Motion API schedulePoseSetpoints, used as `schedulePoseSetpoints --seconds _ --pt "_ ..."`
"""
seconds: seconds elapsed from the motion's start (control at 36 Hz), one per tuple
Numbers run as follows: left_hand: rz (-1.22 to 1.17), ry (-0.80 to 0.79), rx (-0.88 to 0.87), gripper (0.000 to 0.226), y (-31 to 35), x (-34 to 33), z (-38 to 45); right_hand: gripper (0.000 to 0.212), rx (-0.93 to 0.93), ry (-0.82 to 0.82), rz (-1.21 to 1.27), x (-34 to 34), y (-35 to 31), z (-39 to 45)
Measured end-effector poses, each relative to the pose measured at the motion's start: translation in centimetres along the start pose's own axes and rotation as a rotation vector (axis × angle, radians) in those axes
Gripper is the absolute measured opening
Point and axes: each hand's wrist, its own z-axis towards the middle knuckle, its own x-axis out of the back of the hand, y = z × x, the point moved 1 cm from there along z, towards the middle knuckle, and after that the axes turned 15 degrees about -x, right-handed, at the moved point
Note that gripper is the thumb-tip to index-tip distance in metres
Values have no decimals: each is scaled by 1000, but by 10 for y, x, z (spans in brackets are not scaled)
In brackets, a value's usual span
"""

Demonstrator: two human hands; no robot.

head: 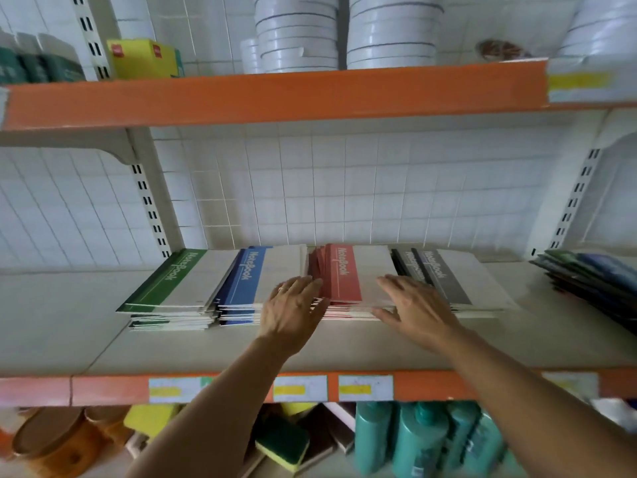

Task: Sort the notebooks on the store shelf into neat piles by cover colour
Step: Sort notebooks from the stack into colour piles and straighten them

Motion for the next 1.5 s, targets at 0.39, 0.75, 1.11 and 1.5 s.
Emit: schedulePoseSetpoints --seconds 0.39,0.75,1.11,1.5 --pt "-75 70 -181 51 174 -17 64 56 -270 125 -67 47 209 -98" --pt "-115 79 -259 38 352 -56 112 44 -450 111 -125 90 371 -170" --pt "-85 -35 -303 42 395 -84 161 66 -433 -86 -139 76 414 -139" --pt "-133 16 -286 39 413 -106 193 81 -398 -296 -62 67 436 -99"
